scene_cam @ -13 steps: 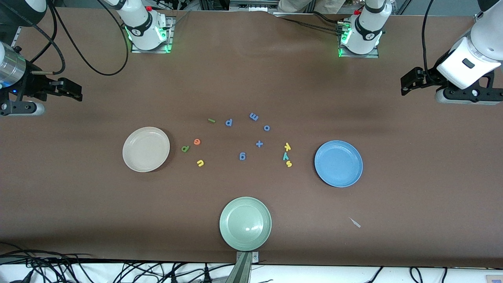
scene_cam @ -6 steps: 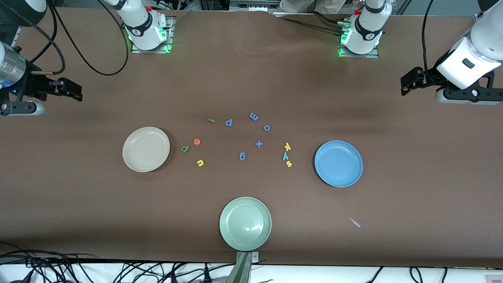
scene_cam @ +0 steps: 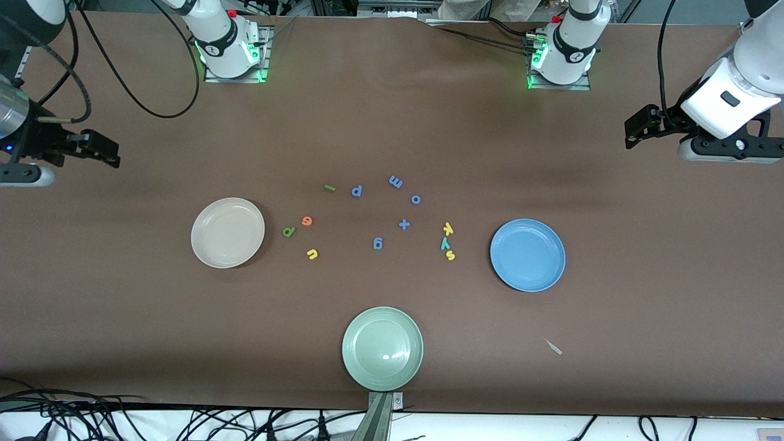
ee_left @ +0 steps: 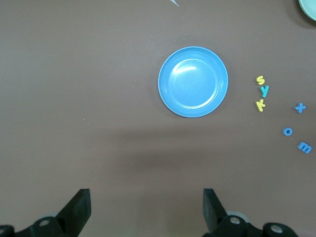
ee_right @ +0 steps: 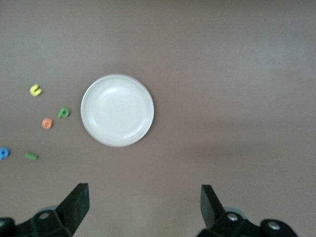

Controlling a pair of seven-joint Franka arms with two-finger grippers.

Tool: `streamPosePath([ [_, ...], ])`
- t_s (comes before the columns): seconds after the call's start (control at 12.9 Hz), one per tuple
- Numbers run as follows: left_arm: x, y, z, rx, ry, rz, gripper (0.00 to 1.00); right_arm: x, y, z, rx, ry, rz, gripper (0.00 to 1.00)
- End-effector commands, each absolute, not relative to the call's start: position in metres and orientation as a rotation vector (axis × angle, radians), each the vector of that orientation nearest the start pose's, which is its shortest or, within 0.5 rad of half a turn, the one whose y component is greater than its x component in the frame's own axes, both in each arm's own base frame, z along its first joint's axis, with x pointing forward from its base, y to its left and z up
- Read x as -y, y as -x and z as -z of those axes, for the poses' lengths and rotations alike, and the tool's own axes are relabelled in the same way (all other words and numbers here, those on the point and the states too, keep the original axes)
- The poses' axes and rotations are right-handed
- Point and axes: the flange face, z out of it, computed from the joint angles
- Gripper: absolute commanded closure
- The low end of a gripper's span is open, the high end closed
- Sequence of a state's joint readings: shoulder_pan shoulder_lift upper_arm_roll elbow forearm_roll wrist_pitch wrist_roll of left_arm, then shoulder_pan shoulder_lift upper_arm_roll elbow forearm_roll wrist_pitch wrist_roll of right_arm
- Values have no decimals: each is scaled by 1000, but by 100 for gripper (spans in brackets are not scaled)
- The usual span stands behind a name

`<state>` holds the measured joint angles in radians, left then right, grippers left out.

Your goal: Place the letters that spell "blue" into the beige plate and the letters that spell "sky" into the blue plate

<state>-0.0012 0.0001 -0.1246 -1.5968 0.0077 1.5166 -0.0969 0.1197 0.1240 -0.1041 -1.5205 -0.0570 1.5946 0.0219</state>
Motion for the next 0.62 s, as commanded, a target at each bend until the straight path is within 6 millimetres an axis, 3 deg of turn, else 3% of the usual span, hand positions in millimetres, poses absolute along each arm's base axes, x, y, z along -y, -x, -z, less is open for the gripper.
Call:
streamPosePath([
  [0.0,65,-541,-613,-66,3109,-106,0,-12,-634,-516,2,3232,-151,0],
  [0.15,65,-541,-613,-64,3109,-106,0,-4,-642,-507,-7,3222,-140,0],
  [0.23,65,-541,-613,-66,3109,-106,0,-13,-640,-506,37,3215,-157,0],
  [0.54,68,-541,-611,-88,3113,-114,0,-97,-647,-454,78,3141,-260,1],
])
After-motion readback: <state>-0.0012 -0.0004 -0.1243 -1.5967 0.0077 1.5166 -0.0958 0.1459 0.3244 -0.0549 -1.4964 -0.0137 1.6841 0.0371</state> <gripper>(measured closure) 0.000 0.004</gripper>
